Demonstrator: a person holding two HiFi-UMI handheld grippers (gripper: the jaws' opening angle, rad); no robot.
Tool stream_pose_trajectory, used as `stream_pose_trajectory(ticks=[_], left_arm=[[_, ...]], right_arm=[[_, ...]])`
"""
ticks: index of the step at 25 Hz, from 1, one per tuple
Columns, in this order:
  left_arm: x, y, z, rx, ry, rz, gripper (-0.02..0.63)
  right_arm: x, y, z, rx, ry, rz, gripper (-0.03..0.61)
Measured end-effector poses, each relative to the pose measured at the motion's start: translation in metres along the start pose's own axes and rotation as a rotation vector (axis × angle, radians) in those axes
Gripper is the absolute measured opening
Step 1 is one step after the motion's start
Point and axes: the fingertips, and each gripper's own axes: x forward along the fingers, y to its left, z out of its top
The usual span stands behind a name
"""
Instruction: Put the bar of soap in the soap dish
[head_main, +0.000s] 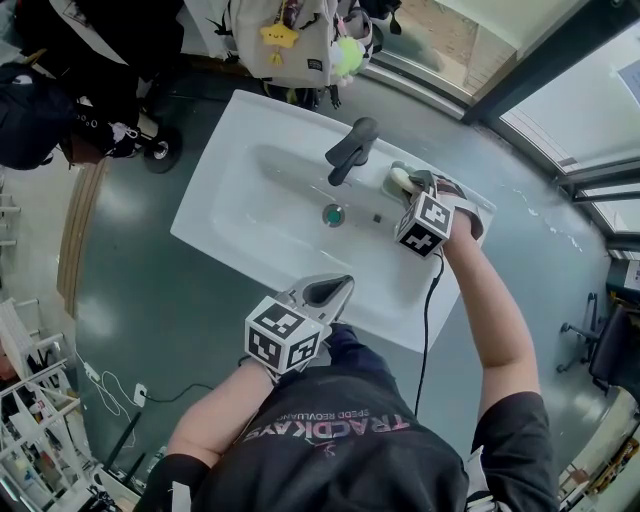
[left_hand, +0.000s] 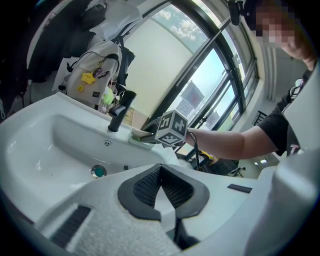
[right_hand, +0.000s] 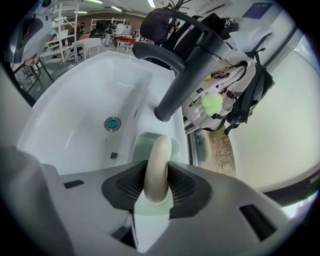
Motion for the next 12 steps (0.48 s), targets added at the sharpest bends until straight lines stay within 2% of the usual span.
stream_pose_trajectory(ticks=[12], left_arm=[[-0.0049, -0.0077, -0.0059, 0.003, -0.001, -0.005, 0.009]], right_arm=[[-0.0088, 0.0056, -0.0073, -0.002, 0.005, -0.028, 0.137]])
